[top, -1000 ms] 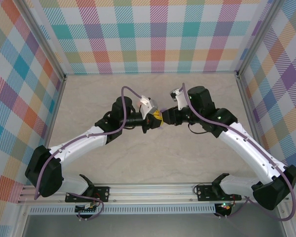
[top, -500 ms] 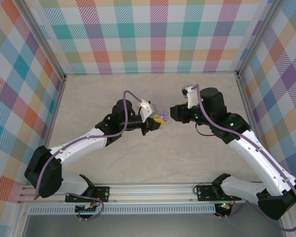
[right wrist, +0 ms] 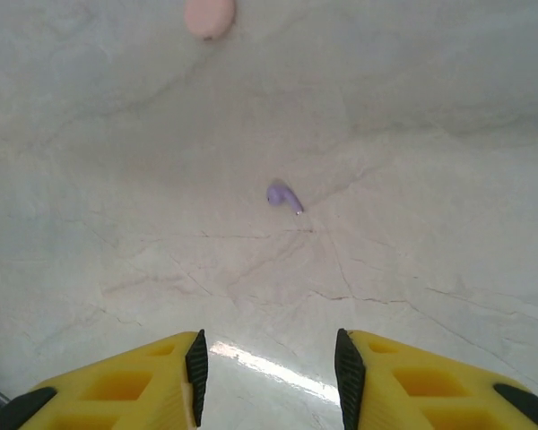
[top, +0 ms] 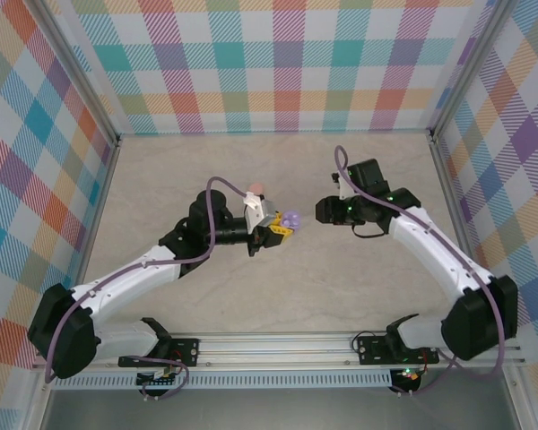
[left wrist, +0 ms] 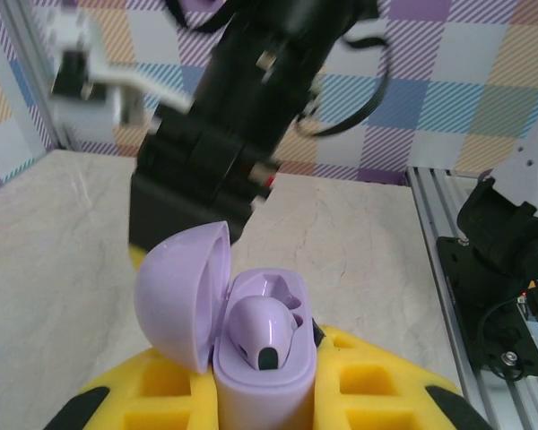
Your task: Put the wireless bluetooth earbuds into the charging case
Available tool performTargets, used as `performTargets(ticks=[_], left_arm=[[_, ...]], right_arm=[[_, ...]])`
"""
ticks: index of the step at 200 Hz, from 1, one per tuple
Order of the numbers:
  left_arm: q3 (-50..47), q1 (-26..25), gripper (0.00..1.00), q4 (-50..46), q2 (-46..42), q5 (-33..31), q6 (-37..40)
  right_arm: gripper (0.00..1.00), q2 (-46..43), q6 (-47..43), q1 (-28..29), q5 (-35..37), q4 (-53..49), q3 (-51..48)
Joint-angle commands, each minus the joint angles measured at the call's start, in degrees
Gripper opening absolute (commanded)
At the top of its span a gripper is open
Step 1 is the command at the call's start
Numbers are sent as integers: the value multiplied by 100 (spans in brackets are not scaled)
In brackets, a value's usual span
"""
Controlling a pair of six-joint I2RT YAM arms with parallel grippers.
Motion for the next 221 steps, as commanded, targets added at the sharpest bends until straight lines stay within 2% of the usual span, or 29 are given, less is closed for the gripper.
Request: performTargets(ticks=[1, 36, 60, 162, 221], left_arm=[[-143, -95, 3, -187, -269, 186, 193], [-279, -93, 3, -414, -409, 134, 271], [-409, -96, 3, -482, -519, 192, 269], [-734, -95, 4, -676, -974, 149, 234], [-732, -95, 4, -702, -984, 133, 215]], right_arm=[[46, 465, -79, -10, -483, 111, 78], [46, 1391, -138, 10, -952, 225, 330], [46, 1892, -229, 134, -1005, 187, 539], [48, 3215, -532, 805, -196, -412, 1540], [47, 3672, -635, 1004, 300, -705, 1985]])
